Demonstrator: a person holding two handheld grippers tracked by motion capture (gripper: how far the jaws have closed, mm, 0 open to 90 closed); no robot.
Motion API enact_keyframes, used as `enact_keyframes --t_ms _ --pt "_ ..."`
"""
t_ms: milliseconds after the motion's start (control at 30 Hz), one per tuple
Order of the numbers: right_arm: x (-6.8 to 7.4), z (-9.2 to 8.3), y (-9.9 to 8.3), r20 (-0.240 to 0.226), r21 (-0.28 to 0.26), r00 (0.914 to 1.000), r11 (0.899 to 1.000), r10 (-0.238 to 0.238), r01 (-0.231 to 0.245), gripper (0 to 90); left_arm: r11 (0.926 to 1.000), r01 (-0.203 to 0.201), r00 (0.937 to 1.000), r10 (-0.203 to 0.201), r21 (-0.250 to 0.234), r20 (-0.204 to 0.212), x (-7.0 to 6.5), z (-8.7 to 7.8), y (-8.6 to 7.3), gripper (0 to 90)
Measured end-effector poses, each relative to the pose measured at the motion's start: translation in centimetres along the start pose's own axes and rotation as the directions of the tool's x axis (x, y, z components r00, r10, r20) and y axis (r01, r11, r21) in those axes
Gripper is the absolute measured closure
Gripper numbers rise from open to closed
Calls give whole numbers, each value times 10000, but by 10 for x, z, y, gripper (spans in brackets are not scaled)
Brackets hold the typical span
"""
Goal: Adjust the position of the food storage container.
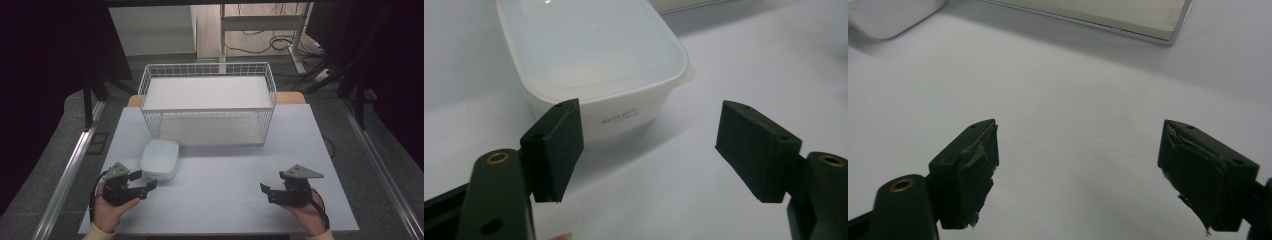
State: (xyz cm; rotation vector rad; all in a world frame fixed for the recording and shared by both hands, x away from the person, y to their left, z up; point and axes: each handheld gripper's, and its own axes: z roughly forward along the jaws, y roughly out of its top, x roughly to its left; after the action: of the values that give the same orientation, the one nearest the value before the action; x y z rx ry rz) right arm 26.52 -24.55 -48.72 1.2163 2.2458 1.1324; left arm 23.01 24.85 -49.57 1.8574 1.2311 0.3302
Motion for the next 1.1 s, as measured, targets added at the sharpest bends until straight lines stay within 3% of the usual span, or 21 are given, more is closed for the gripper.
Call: enact_keyframes --t_ms 367,533,767,1100 --pt "0 -3 1 -61 -30 10000 10000 -50 49 209 10000 -4 10000 4 -58 -9 -2 -3 1 270" --pt "-4 -4 2 -403 -46 9989 9997 237 -239 221 9999 -103 9999 102 44 39 -3 -3 3 274" --pt "-5 -3 1 -304 21 9995 10000 6 -5 231 9999 -89 9999 90 -100 77 -7 -11 17 281" --pt "-9 -5 1 -245 3 9996 9999 137 -137 246 9999 -95 9998 94 32 158 -7 -13 35 281"
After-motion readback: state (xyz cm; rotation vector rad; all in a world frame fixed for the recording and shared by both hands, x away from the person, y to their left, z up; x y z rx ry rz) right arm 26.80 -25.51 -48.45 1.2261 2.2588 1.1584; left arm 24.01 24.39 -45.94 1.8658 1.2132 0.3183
